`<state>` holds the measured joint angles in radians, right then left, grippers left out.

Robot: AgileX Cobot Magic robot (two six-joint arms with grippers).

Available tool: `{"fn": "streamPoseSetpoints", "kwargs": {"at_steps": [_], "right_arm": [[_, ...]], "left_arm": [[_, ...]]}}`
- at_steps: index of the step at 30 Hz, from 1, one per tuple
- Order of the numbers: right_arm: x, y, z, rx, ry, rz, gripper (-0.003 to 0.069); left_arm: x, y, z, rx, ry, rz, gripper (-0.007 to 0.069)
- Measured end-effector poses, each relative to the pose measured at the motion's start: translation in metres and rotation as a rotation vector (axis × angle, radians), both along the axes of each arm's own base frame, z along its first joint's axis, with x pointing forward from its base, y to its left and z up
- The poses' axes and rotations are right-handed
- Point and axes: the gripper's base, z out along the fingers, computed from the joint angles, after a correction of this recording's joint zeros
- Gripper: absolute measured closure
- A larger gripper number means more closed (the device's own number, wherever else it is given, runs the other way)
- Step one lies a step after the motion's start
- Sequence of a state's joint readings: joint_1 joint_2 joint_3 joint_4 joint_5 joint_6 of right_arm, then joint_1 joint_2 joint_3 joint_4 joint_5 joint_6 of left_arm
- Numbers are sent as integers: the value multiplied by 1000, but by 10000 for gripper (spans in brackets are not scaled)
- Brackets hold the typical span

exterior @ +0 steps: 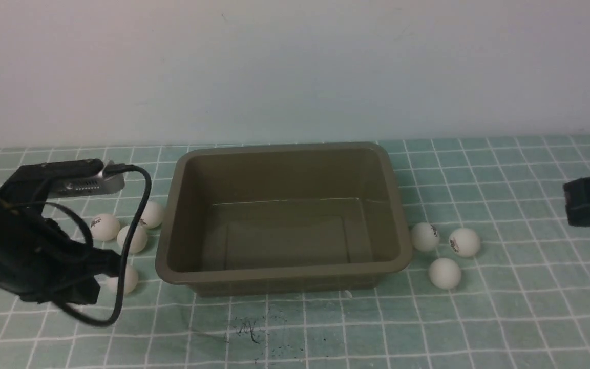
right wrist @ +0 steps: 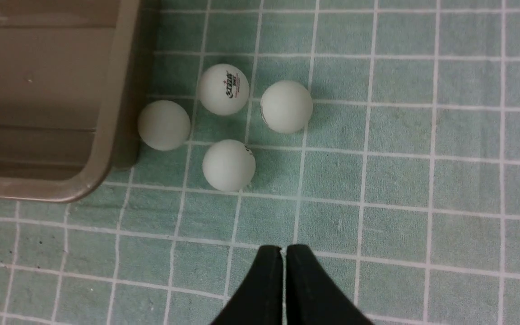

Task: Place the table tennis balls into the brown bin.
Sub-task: 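Reach for and grasp a ping pong ball on the table beside the basket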

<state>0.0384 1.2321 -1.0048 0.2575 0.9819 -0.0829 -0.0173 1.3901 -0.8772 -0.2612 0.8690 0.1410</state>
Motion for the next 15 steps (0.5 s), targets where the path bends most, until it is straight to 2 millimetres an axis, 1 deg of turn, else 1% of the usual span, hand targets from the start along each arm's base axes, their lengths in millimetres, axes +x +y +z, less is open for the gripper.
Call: {"fn": "streamPoseSetpoints", "kwargs": {"at_steps": [1,3,4,7,9,10,11,13,14,15], "right_arm": [[3,-1,-3,-10,10,0,656],[5,-1,-3,-16,2,-1,654],[7,-2,-1,-21,-23,-5,650],[9,-2,0,-22,-48,-10,646],[11,-2,1,-22,-76,-17,643],[11,-2,1,-22,-77,-17,642],[12,-2,2,-19,-92,-21,638],[14,-3,3,-19,-116,-26,631],[14,-3,4,-19,-122,-28,629],[16,-3,5,-19,-142,-32,612]], "left_arm": [[17,2,-9,23,13,-5,629],[24,2,-13,37,22,-13,629],[36,4,-20,58,35,-28,624],[52,4,-29,66,48,-37,597],[62,4,-37,69,47,-34,552],[63,4,-38,69,44,-33,541],[69,4,-44,72,40,-29,494],[73,5,-53,75,42,-25,408],[74,5,-55,75,44,-25,389],[76,5,-60,77,47,-23,325]]}}
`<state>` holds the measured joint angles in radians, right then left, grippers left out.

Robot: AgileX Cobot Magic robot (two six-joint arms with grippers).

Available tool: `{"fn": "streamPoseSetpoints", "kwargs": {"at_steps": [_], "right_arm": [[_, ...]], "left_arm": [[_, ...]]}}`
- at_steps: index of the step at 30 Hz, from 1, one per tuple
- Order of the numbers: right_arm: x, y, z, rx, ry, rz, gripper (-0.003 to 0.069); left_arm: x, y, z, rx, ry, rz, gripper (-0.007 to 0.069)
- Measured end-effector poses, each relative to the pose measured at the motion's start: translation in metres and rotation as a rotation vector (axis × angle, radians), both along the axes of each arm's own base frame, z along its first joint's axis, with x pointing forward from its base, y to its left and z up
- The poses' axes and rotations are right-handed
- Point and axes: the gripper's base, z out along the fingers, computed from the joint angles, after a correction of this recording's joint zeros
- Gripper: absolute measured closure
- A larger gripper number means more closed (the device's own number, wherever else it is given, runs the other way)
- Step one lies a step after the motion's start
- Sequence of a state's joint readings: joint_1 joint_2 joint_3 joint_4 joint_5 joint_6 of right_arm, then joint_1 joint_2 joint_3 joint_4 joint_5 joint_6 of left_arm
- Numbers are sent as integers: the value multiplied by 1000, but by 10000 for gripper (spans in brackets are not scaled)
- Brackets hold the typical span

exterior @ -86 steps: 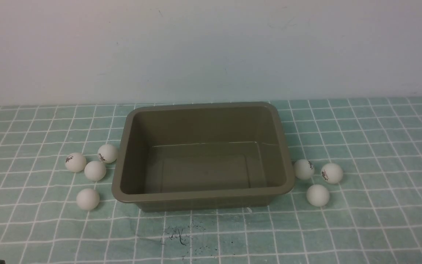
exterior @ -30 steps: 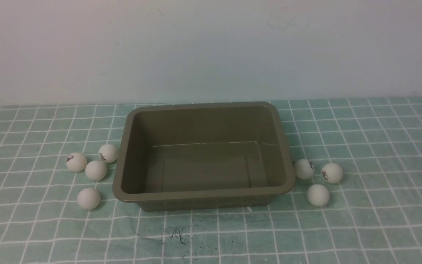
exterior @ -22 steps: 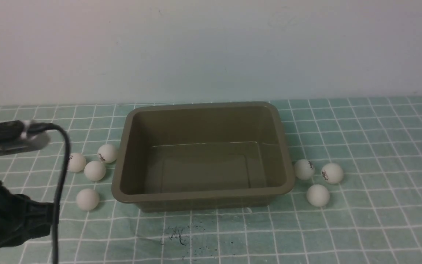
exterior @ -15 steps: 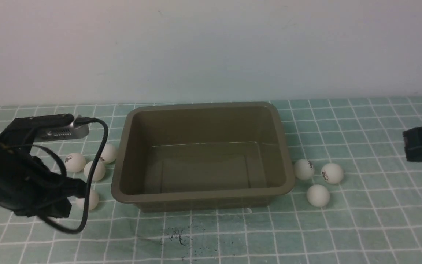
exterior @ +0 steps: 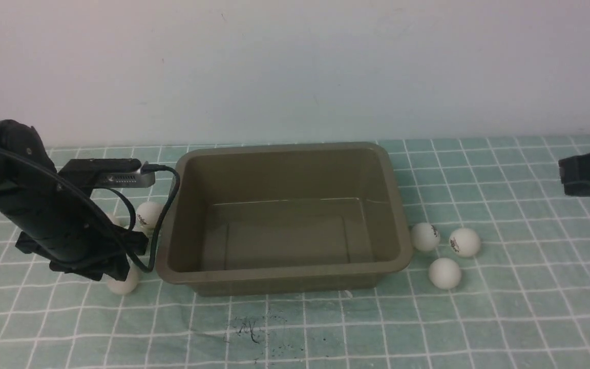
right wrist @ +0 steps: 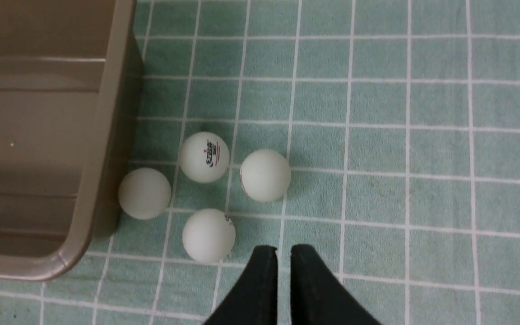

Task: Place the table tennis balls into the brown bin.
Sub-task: 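Reach for and grasp a ping pong ball on the table beside the basket, then drop the ball into the bin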

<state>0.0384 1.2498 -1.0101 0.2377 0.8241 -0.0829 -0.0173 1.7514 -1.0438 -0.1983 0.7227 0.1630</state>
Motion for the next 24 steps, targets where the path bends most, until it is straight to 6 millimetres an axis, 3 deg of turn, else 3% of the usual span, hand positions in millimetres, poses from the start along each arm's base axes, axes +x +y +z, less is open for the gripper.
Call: {"fn": "streamPoseSetpoints", "kwargs": {"at_steps": [3,6,8,11,15,20,21,24], "right_arm": [[4,-1,3,0,-54,-11,539],[7,0,3,7,-67,-16,466],[12,0,1,15,-57,-18,397],[23,1,-5,18,-26,-17,295],[44,3,-23,20,77,-6,199],[62,10,-37,-10,166,70,181],[70,16,-47,-22,195,100,181],[83,25,-66,-38,243,128,180]], "left_arm": [[7,1,-10,5,-20,9,188],[9,1,-15,8,-23,12,162],[11,1,-19,7,-15,17,183],[11,1,-23,5,3,18,287],[7,0,-19,7,50,0,286],[-9,1,18,9,43,-19,286],[-17,-1,51,-6,-54,-9,286],[-26,-10,84,-55,-182,0,286]]}}
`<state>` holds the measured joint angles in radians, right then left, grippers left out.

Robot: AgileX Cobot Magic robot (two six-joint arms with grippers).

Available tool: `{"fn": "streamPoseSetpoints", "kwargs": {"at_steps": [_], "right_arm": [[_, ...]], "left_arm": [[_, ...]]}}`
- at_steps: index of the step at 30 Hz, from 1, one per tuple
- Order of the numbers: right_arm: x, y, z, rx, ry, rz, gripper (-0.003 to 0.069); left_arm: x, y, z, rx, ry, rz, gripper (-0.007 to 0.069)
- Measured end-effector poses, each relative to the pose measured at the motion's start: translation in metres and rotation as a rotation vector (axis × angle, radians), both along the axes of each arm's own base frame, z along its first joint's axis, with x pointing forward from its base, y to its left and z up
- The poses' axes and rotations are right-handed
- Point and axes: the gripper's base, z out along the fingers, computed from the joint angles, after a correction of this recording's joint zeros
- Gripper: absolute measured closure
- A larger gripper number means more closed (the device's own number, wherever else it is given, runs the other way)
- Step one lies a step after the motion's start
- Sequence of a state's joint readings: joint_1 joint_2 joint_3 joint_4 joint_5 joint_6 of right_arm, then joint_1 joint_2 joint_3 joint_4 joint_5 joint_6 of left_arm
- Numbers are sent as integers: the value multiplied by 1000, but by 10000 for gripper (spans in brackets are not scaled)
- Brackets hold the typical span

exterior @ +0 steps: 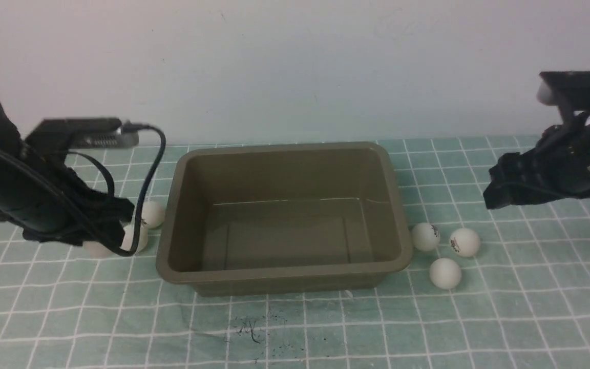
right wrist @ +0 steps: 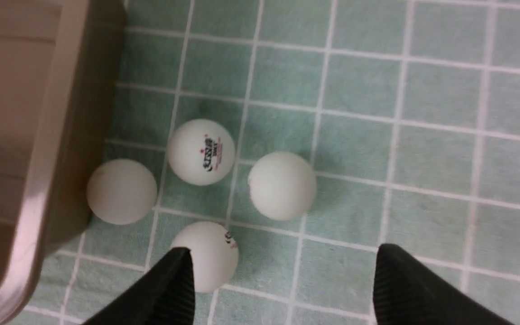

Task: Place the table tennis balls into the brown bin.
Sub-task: 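Drop the ball into the bin, then reach for and grasp a ping pong ball on the table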

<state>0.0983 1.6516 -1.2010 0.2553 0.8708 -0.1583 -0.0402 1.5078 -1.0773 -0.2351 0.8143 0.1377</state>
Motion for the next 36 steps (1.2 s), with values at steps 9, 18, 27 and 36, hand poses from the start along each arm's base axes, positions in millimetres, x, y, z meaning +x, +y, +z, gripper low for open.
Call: {"fn": "streamPoseSetpoints", "kwargs": {"at_steps": [9,18,27,36], "right_arm": [[40,9,-67,-34,119,8,179],[56,15,-96,2,176,3,198],[56,12,-61,-30,220,30,298],[37,102,31,179,-63,301,298]], "left_arm": [[6,-67,13,-101,-231,-179,286],[38,-91,-39,-131,-68,-191,137],[47,-2,53,-25,-171,23,544],[51,84,18,17,9,243,606]]}}
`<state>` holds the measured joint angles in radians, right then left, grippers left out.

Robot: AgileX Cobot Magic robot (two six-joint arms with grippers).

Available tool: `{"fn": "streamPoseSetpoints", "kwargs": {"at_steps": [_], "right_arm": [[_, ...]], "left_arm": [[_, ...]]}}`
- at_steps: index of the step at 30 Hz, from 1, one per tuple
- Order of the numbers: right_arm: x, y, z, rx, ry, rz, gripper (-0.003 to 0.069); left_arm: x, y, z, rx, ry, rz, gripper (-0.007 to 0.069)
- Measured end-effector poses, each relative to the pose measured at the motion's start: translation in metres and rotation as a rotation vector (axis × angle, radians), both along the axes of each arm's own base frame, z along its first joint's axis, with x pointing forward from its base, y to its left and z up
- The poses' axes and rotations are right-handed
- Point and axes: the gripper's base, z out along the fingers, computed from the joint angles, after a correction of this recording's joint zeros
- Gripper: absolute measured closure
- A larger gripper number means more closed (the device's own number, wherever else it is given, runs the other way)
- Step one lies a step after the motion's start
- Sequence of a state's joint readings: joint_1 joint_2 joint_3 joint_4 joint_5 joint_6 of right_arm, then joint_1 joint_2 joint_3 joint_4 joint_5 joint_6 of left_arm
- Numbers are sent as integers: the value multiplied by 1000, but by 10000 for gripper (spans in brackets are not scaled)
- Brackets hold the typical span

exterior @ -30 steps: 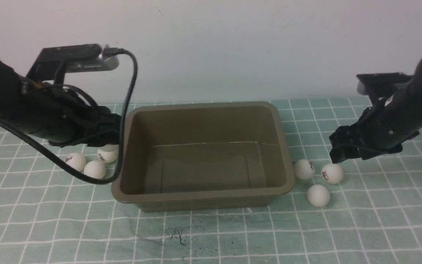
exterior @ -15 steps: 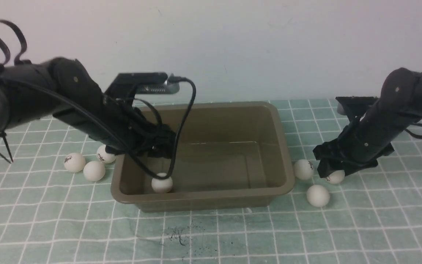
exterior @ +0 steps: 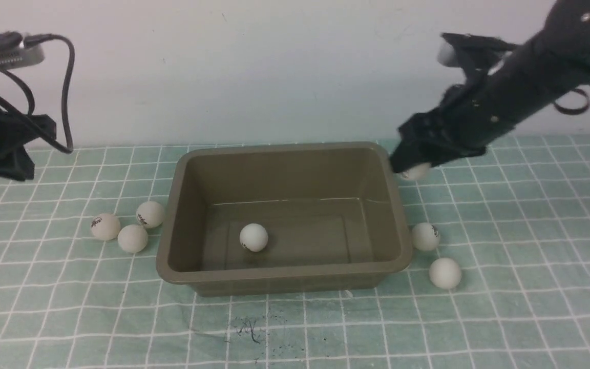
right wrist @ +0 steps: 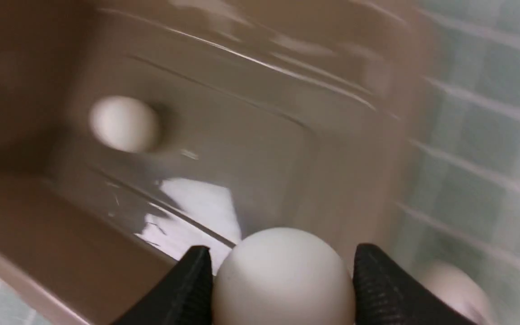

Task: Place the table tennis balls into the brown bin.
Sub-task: 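Reach for and grasp a ping pong ball on the table, then release the ping pong ball into the bin and lift the gripper away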

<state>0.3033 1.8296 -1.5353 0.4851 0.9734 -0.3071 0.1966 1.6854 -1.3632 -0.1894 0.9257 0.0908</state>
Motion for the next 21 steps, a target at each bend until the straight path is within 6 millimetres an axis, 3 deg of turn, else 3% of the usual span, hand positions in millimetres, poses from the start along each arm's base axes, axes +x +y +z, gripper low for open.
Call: {"fn": "streamPoseSetpoints", "kwargs": {"at_steps": [3,5,6,8,9,11,14,17,18,19,21], "right_arm": [[-2,37,-13,6,-46,77,298],[-3,46,-18,3,-46,98,288],[-2,54,-22,0,-39,117,230],[-1,56,-21,-1,-42,122,183],[-1,55,-15,-20,-46,142,105],[0,50,0,-41,-68,152,34],[-3,33,27,-87,-81,131,8],[-11,7,54,-156,-86,100,45],[-17,-8,64,-192,-80,78,82],[-18,-11,66,-197,-80,73,90],[-26,-44,84,-240,-103,-16,209]], "left_arm": [[14,0,-31,-32,64,-18,524],[21,-1,-44,-47,76,-25,473],[29,-4,-59,-71,79,-30,378],[33,-6,-67,-80,80,-30,320],[39,-7,-78,-89,75,-28,228],[44,-7,-90,-90,76,-24,129],[49,-7,-106,-92,89,-18,58],[53,-6,-121,-92,105,-11,56],[53,-5,-128,-93,118,-9,94],[53,-5,-128,-93,118,-9,94],[56,-5,-130,-88,107,-5,258]]}}
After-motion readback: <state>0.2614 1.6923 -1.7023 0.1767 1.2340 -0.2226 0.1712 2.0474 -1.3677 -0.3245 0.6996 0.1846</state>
